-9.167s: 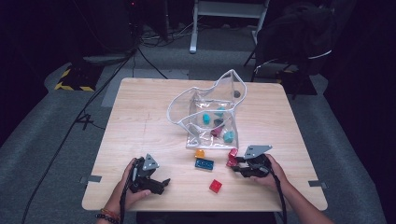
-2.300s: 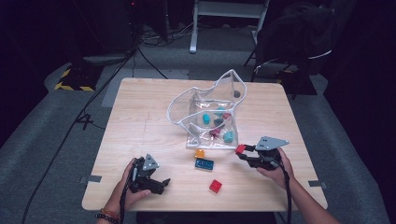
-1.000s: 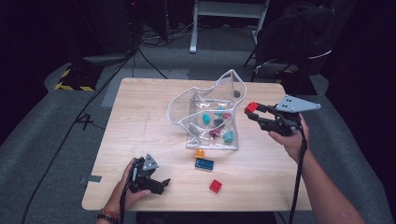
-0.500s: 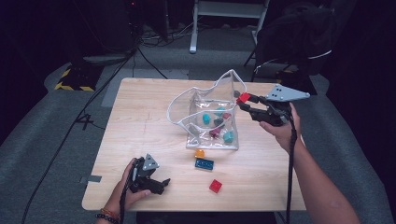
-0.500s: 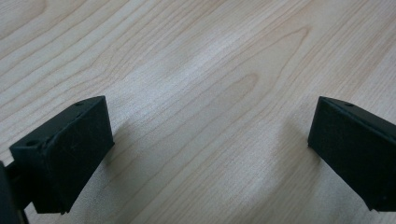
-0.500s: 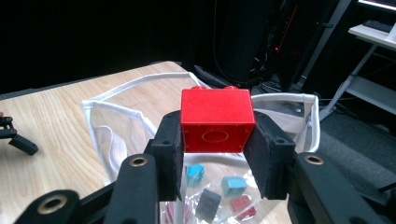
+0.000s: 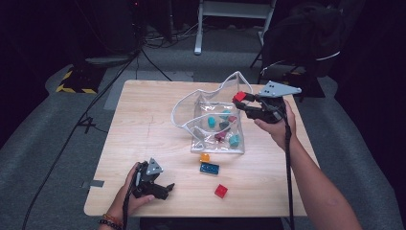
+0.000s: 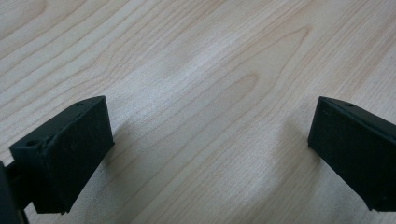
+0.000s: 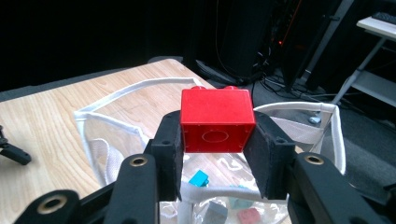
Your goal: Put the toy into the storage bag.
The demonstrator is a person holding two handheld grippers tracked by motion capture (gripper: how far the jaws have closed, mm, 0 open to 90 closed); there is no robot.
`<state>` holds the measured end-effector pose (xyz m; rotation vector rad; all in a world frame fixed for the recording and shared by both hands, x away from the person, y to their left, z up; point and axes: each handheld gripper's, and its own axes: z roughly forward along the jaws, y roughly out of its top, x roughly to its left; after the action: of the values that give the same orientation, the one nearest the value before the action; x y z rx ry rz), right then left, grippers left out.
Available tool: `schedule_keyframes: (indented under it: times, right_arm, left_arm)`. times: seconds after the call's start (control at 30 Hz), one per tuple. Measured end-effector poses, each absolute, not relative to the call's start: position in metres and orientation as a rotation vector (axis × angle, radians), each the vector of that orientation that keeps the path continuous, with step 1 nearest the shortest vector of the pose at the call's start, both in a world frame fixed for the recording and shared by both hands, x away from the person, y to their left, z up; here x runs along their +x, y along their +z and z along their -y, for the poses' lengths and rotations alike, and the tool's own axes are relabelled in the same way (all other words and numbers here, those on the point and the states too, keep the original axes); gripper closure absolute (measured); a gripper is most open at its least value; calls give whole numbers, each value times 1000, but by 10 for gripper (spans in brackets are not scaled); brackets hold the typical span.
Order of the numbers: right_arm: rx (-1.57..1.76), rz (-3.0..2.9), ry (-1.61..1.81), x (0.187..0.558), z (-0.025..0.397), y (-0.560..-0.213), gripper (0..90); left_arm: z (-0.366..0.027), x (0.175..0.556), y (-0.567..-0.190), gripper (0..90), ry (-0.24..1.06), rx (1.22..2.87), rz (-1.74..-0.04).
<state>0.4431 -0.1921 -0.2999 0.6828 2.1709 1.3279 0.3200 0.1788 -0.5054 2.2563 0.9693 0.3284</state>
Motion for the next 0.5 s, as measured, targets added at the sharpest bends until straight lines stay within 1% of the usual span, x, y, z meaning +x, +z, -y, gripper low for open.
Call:
schedule_keyframes:
  times: [0.3, 0.4, 0.5]
  right_arm:
    - [712, -2201, 1280, 454, 180, -307, 589]
    - [712, -2199, 1261, 456, 177, -309, 569]
    - [717, -2200, 1263, 457, 177, -311, 569]
  left_arm:
    - [-179, 320, -505, 2, 327, 2258, -969]
    - [-179, 320, -505, 2, 329, 2256, -969]
    - [-179, 320, -505, 2, 329, 2257, -969]
